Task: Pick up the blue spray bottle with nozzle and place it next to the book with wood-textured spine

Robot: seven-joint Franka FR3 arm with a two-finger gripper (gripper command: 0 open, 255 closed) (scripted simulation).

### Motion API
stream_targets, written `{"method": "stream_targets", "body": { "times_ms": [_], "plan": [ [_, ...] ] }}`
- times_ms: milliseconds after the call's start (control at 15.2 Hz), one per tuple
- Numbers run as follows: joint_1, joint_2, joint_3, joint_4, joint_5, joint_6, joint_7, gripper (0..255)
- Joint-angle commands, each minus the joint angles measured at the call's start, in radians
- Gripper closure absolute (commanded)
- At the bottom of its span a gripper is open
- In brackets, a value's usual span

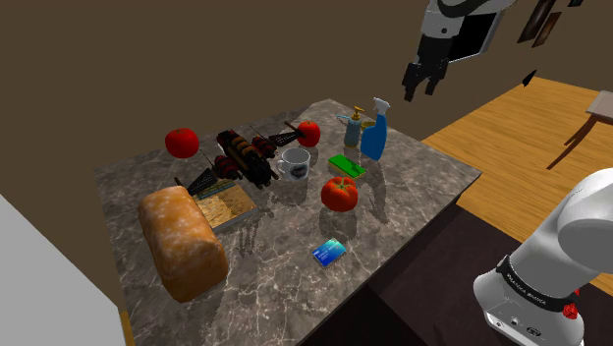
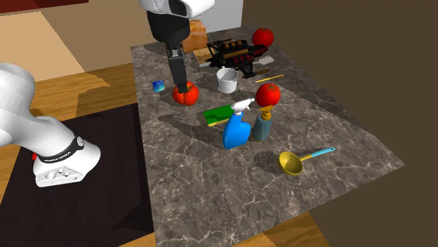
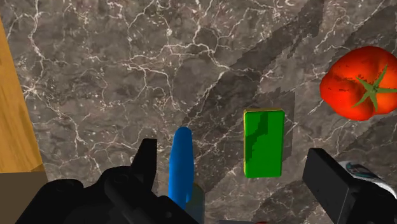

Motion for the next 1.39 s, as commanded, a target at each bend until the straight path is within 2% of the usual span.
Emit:
{"method": "stream_targets", "body": {
  "times_ms": [0, 660, 1188, 1320],
  "plan": [
    [0.000, 0.083, -0.018, 0.053, 0.017, 0.030, -0.025, 0],
    [-0.034, 0.486, -0.064, 0.378, 0.144, 0.093, -0.147, 0],
    [-0.037, 0.515, -0.060, 0.312, 0.154, 0.187, -0.154, 0],
    [-0.037, 0.515, -0.060, 0.312, 0.154, 0.187, -0.154, 0]
  ]
}}
